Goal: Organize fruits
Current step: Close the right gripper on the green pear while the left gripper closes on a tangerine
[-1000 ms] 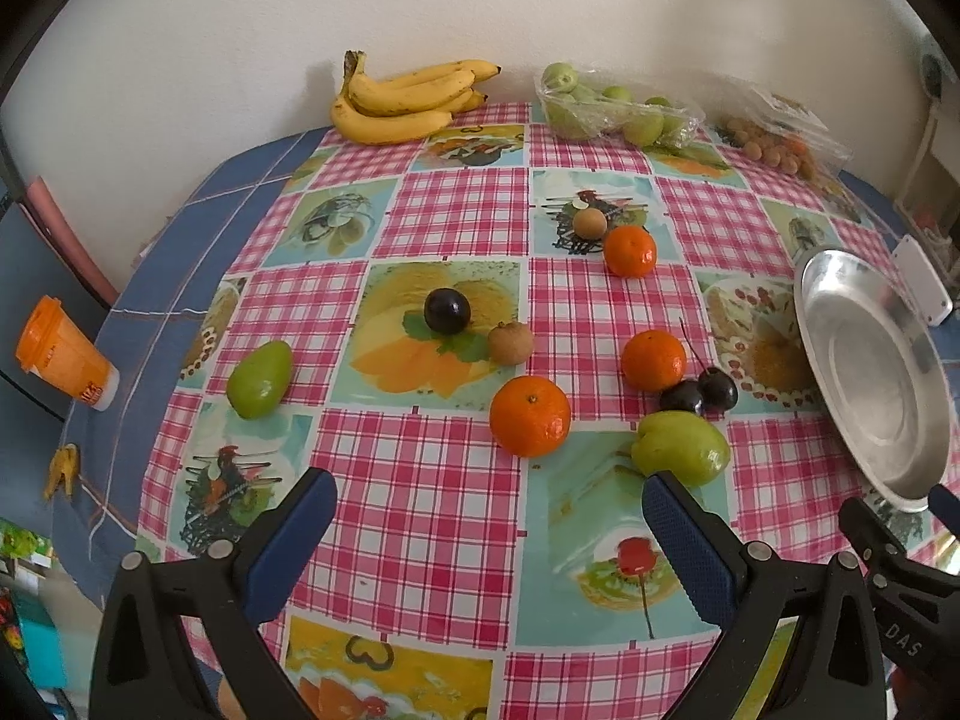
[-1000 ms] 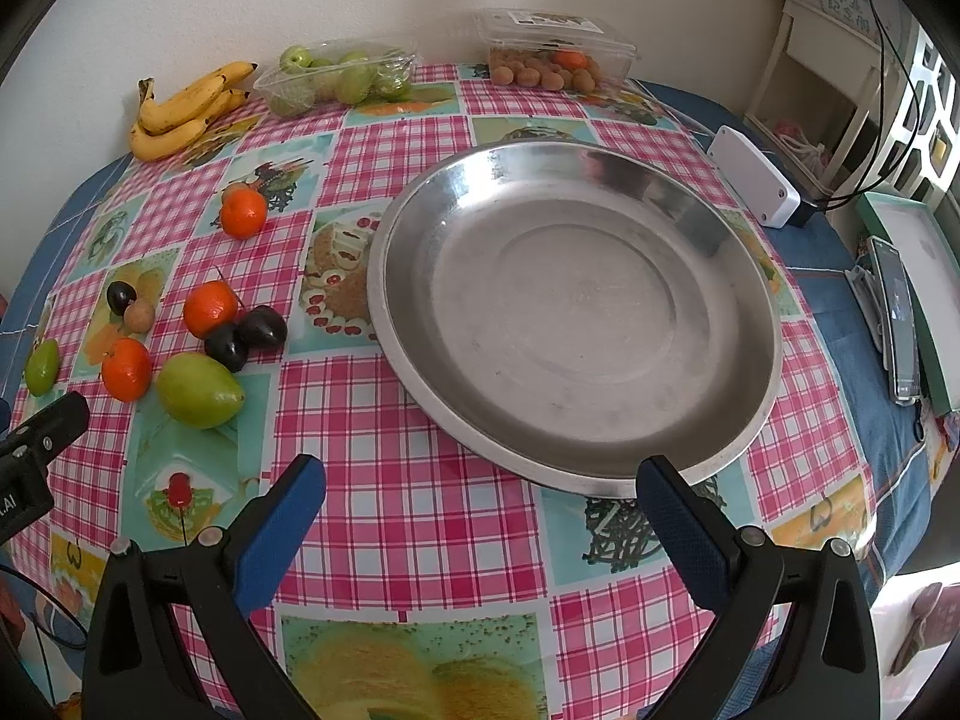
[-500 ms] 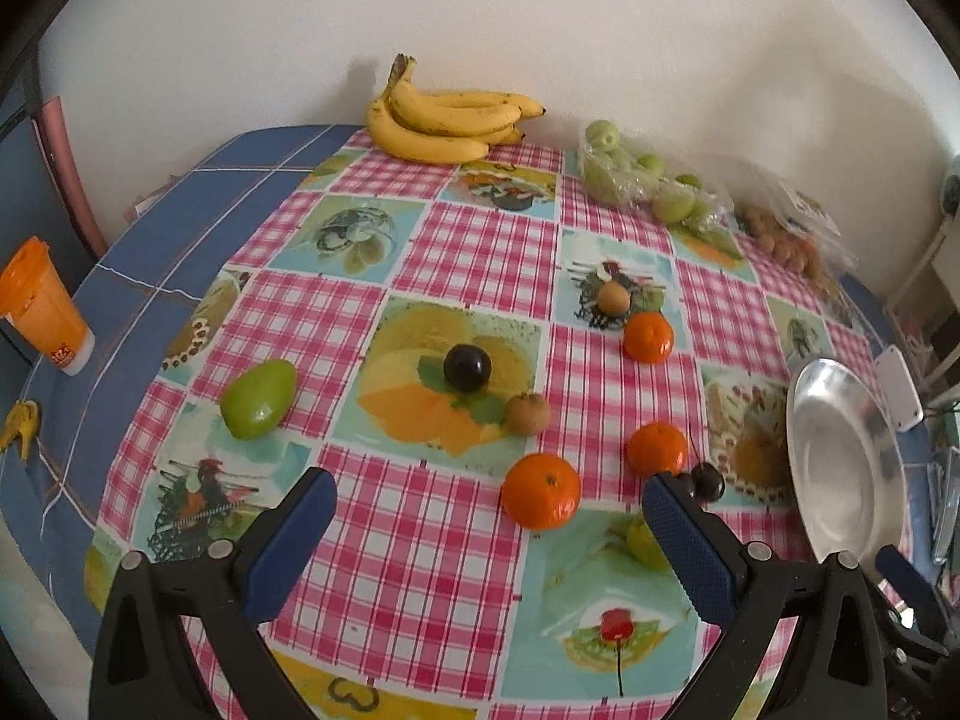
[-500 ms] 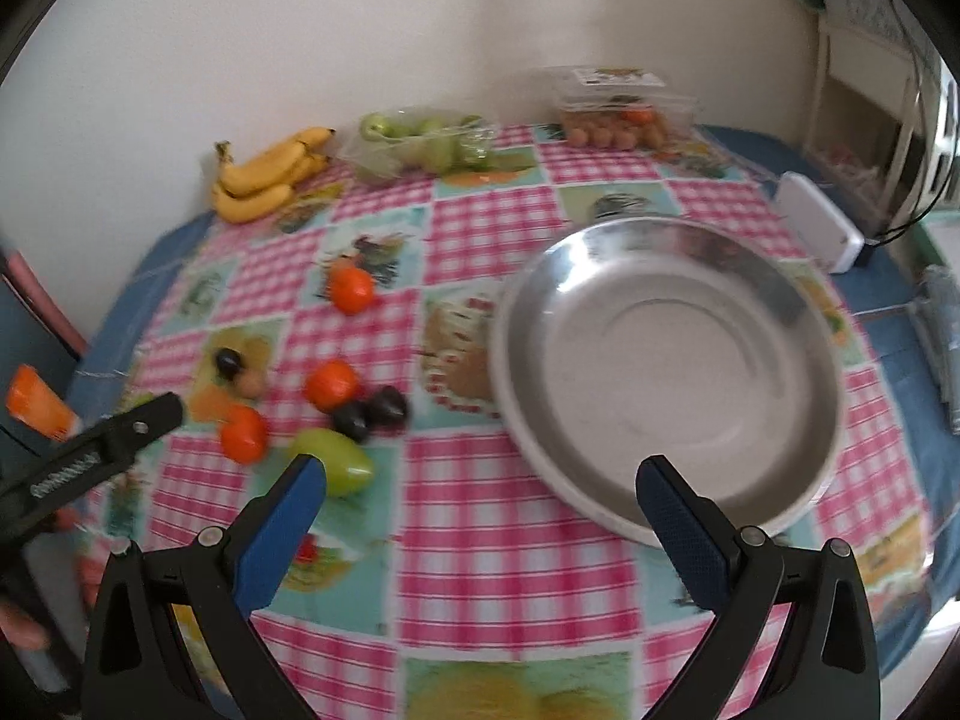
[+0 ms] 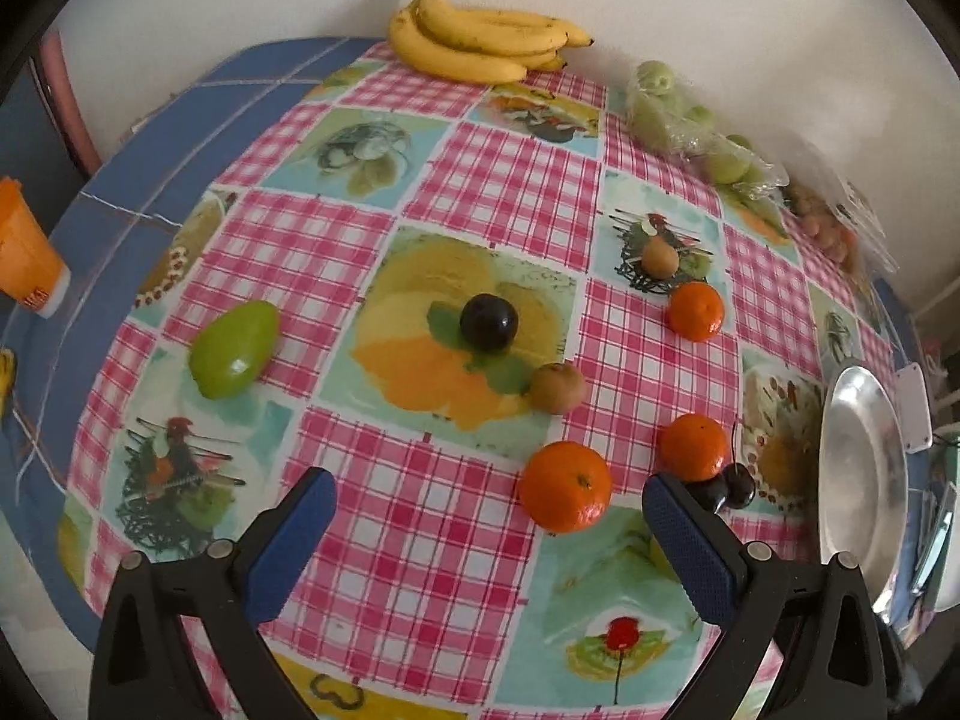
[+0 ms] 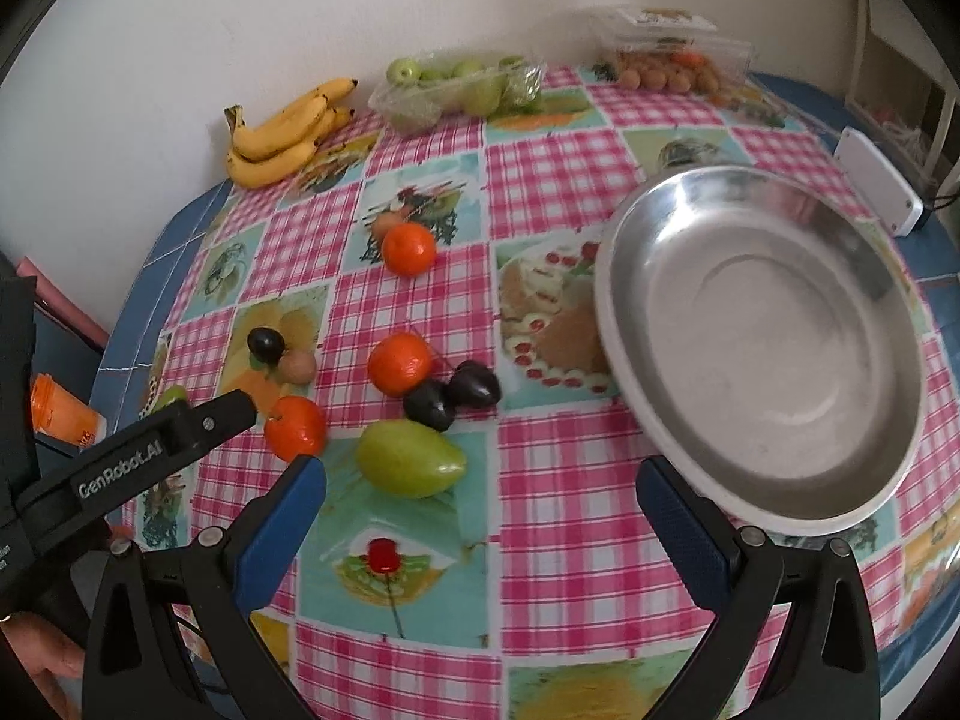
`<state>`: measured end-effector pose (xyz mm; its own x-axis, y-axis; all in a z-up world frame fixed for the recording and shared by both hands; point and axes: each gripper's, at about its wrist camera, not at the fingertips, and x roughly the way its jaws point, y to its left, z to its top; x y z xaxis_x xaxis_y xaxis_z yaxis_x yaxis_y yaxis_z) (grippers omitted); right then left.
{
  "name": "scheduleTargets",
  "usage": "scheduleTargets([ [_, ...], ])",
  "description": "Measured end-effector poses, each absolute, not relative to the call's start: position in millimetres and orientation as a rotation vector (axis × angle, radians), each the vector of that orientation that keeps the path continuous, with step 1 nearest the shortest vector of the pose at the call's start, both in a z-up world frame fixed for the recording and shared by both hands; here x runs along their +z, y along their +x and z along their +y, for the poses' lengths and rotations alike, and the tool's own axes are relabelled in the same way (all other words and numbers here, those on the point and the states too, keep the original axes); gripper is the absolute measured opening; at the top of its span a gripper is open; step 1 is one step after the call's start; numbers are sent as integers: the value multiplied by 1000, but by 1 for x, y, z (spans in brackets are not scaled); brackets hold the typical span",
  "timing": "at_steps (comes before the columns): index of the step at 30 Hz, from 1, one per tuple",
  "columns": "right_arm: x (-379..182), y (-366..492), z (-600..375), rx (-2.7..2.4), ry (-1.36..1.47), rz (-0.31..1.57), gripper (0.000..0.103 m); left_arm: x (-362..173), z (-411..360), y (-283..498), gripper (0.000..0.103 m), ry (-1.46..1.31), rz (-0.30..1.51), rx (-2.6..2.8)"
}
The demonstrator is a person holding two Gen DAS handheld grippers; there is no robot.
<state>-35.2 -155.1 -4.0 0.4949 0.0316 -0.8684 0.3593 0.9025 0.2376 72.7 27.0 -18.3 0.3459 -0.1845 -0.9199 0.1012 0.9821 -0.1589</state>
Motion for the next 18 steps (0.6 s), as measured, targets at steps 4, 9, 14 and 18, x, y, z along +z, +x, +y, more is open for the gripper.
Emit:
scheduleTargets([
  [4,-10,-25,-149,-215,428,1068,103,-30,22,80,103,-77,1249,-206],
  [9,-19,-14,-142,-219,427,1101,103,-36,24,85,99,-98,1271,-219],
  [14,-27,-3,-139,-227,432,1127,103,-38,25,90,92,-125,1282,-243],
  [18,-34,4,-135,-221,430,1143,103,-40,22,93,86,-125,1293,-262],
])
